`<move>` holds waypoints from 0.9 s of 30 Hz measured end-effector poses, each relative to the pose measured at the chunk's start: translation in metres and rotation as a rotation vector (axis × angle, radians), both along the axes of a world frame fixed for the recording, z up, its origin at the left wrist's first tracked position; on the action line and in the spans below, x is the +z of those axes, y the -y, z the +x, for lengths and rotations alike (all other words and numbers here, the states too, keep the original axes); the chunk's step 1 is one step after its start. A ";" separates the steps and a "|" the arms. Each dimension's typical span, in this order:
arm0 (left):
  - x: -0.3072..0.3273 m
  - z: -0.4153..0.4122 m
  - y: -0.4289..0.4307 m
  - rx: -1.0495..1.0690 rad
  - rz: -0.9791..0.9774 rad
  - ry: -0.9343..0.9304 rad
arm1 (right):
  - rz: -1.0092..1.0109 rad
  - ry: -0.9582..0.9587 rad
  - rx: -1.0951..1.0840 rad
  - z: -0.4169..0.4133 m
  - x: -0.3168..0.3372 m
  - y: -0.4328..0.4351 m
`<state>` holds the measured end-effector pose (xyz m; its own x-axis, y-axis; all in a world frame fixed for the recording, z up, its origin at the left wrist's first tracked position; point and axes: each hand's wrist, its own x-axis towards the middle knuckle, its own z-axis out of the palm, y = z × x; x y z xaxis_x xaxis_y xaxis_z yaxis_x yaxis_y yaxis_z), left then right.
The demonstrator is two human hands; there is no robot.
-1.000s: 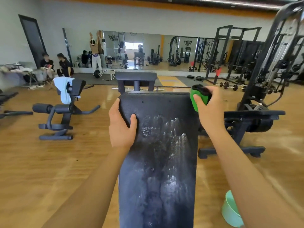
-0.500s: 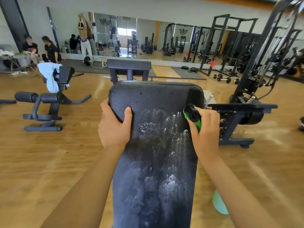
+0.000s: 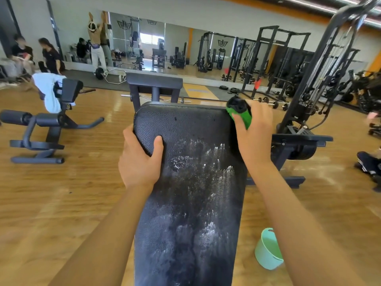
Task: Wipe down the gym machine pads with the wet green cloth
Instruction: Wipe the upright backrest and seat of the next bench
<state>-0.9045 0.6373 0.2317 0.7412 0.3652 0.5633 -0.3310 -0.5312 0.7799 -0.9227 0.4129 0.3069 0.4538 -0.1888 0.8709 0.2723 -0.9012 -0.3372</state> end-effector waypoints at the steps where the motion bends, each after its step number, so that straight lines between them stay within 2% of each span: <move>1: 0.000 0.000 0.000 -0.001 0.000 0.005 | -0.014 -0.007 0.011 -0.006 -0.006 0.000; 8: 0.002 -0.004 0.001 -0.004 -0.009 0.002 | -0.126 -0.066 0.084 -0.044 -0.061 -0.003; 19: 0.002 -0.003 0.000 -0.006 -0.008 0.016 | -0.003 -0.042 0.029 0.007 0.018 -0.020; 27: 0.002 -0.003 0.000 0.011 -0.002 0.011 | -0.106 -0.048 0.134 -0.024 -0.039 -0.020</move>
<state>-0.9077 0.6368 0.2335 0.7306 0.3747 0.5709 -0.3339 -0.5333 0.7773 -0.9465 0.4326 0.2681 0.5099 -0.0320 0.8596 0.3786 -0.8889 -0.2577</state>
